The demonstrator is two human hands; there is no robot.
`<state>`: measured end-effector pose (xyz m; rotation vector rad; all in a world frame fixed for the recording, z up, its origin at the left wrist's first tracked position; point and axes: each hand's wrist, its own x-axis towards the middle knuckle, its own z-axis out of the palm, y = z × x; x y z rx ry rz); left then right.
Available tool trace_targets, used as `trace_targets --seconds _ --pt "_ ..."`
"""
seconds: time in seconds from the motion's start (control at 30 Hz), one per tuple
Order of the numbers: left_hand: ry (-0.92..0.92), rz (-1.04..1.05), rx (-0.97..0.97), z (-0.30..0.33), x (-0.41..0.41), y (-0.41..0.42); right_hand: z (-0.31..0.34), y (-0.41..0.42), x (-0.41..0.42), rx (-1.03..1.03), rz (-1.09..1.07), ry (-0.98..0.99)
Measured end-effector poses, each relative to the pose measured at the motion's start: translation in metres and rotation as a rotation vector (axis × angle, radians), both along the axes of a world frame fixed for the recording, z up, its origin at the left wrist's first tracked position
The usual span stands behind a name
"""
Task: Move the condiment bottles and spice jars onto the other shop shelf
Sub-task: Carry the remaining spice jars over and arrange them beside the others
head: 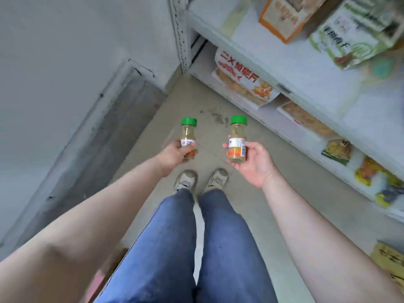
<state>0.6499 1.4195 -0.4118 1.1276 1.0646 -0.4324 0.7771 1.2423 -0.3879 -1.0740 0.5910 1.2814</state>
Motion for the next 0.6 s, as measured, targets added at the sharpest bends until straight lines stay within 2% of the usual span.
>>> trace_targets --seconds 0.2,0.3,0.37,0.47,0.6 --pt "-0.206 -0.022 0.028 0.127 -0.003 -0.011 0.141 -0.008 -0.029 0.257 -0.189 -0.119" --pt "-0.271 0.031 -0.059 0.178 0.008 -0.024 0.195 -0.034 -0.04 0.331 -0.315 -0.19" --pt "-0.333 0.002 -0.108 0.204 0.015 -0.036 0.22 -0.056 -0.044 0.331 -0.38 -0.265" --pt "-0.454 -0.152 -0.136 0.235 0.028 -0.063 0.247 -0.095 -0.044 0.305 -0.442 -0.354" --pt "-0.557 -0.279 -0.086 0.273 0.055 -0.106 0.271 -0.14 -0.034 0.332 -0.546 -0.335"
